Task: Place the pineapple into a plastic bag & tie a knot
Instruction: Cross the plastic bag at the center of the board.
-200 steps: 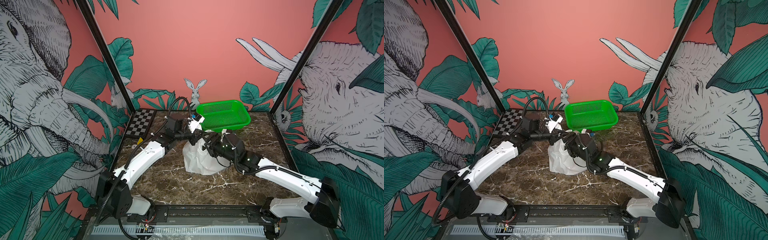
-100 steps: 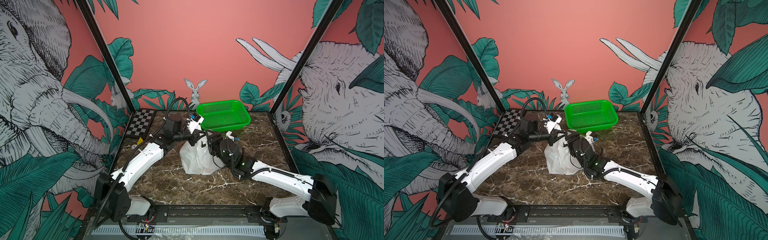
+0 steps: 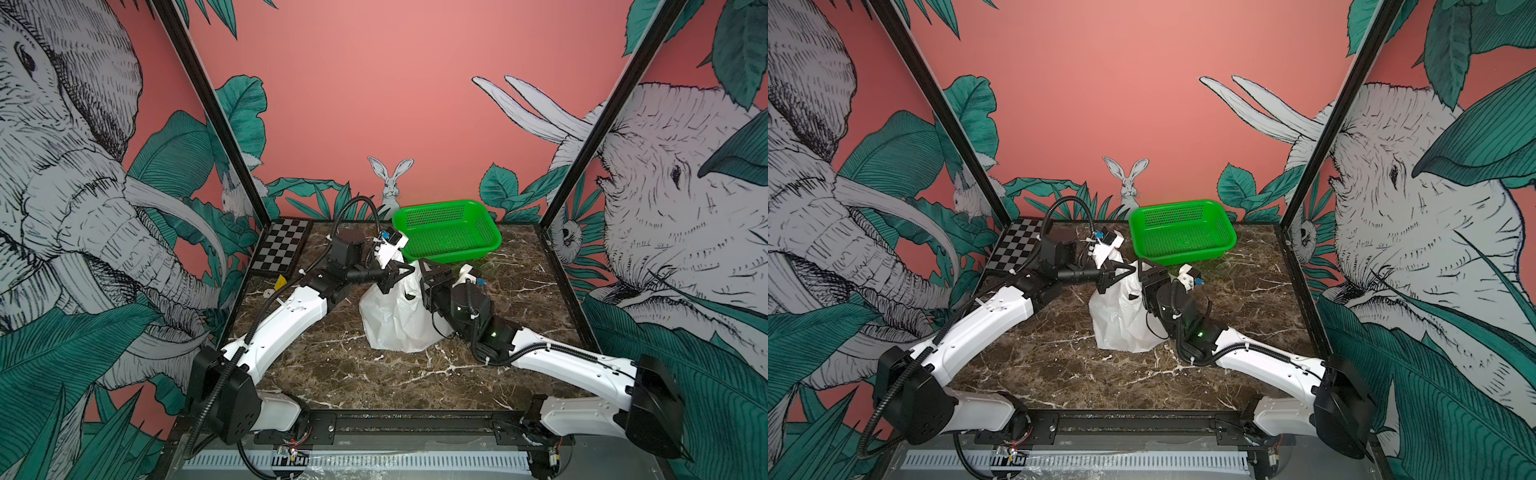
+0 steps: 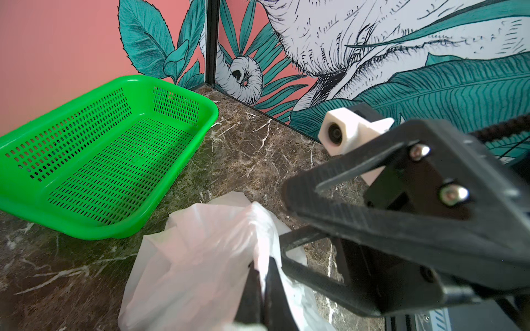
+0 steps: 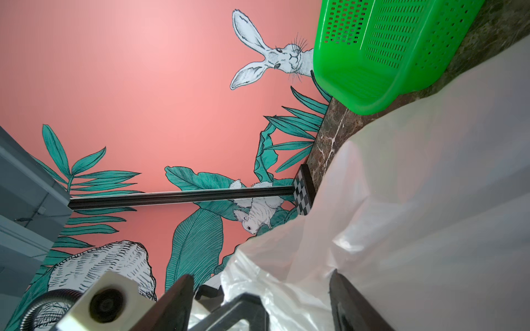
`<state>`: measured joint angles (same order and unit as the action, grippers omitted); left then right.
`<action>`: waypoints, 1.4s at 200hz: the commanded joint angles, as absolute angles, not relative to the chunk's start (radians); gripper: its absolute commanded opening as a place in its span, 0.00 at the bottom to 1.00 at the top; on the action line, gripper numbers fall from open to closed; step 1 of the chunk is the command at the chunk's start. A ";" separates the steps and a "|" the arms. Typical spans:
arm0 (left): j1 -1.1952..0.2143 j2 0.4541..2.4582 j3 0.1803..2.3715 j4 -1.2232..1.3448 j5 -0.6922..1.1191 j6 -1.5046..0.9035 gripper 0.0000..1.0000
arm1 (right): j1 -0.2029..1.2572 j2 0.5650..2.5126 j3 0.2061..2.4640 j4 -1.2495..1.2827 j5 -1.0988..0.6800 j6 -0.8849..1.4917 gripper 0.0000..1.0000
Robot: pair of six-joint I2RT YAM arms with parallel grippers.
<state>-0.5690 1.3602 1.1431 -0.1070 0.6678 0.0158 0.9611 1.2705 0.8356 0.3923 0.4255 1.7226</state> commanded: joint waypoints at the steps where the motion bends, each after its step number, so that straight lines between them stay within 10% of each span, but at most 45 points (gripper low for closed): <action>1: -0.574 1.335 1.155 -0.097 0.696 0.029 0.00 | 0.958 1.290 0.848 0.460 0.401 1.951 0.74; 280: -0.574 1.342 1.179 -0.160 0.665 0.089 0.00 | 1.023 1.129 0.796 0.339 0.451 1.952 0.75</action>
<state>-0.5690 1.3602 1.1458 -0.1596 0.6601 0.0601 1.0168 1.2282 0.8070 0.3714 0.4137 1.7702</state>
